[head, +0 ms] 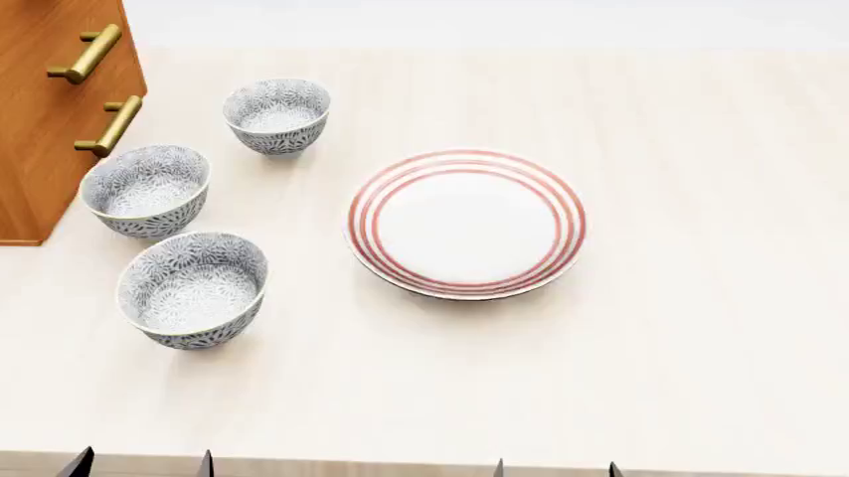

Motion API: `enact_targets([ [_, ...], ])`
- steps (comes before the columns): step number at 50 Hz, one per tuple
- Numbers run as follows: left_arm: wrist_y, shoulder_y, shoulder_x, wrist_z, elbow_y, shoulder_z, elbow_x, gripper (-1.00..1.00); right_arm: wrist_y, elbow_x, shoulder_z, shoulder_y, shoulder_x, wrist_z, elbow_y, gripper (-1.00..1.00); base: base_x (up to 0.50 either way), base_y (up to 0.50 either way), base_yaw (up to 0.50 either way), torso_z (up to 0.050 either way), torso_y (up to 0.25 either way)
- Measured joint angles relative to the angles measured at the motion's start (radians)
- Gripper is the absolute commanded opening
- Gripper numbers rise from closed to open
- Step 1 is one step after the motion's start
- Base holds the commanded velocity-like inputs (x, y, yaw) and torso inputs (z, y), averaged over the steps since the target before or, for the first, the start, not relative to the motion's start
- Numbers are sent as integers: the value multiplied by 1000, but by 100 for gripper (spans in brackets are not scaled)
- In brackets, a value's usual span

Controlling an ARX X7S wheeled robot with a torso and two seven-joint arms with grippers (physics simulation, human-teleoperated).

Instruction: Open the top drawer of the cabinet.

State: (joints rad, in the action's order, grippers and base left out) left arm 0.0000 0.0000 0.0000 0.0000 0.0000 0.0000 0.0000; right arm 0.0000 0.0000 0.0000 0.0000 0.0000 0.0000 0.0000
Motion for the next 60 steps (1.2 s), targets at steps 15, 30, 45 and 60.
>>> enact_targets([
  [15,2,0,-30,-36,1,33,-34,100,-13,29,-39,-4,31,34,-5,100,0,0,0,0,0],
  [30,-51,-18,-65,-84,104,34,-86,100,3,71,-54,-7,62,76,-101,100,248,0,0,0,0],
  [45,-233,-67,-129,-127,394,-3,-161,100,136,92,-46,10,111,125,-395,100,500,0,0,0,0],
  [60,-312,-68,-165,-147,525,-9,-192,100,229,135,-18,22,148,151,-549,100,500,0,0,0,0],
])
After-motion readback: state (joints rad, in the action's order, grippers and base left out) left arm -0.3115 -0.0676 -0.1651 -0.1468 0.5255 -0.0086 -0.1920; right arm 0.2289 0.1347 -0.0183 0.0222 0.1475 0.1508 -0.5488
